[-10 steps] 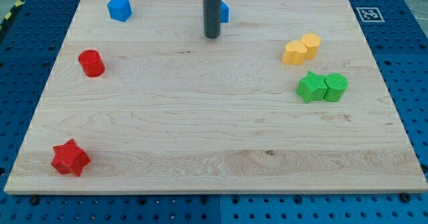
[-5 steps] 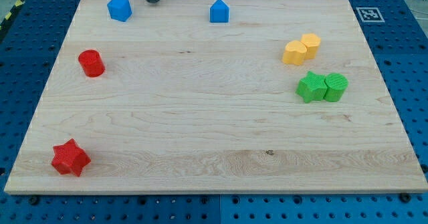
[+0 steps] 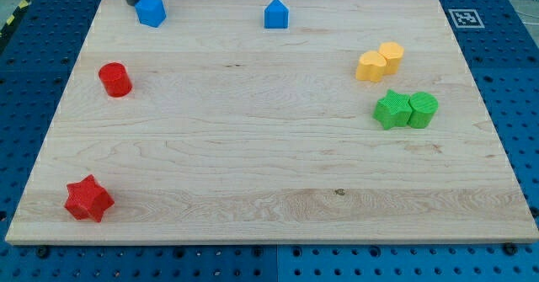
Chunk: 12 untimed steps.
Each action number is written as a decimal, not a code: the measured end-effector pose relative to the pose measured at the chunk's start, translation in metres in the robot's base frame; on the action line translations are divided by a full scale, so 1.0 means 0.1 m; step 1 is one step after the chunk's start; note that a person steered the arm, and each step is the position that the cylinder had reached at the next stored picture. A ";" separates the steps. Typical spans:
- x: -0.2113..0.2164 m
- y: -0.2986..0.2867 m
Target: Place the blue cube diagonally to the blue triangle
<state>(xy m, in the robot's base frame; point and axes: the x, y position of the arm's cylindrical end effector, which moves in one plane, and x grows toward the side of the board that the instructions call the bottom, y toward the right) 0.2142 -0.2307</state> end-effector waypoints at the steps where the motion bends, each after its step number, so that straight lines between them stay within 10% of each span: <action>1: 0.08 0.05; 12: 0.70 1.35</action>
<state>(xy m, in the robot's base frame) 0.2841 -0.0956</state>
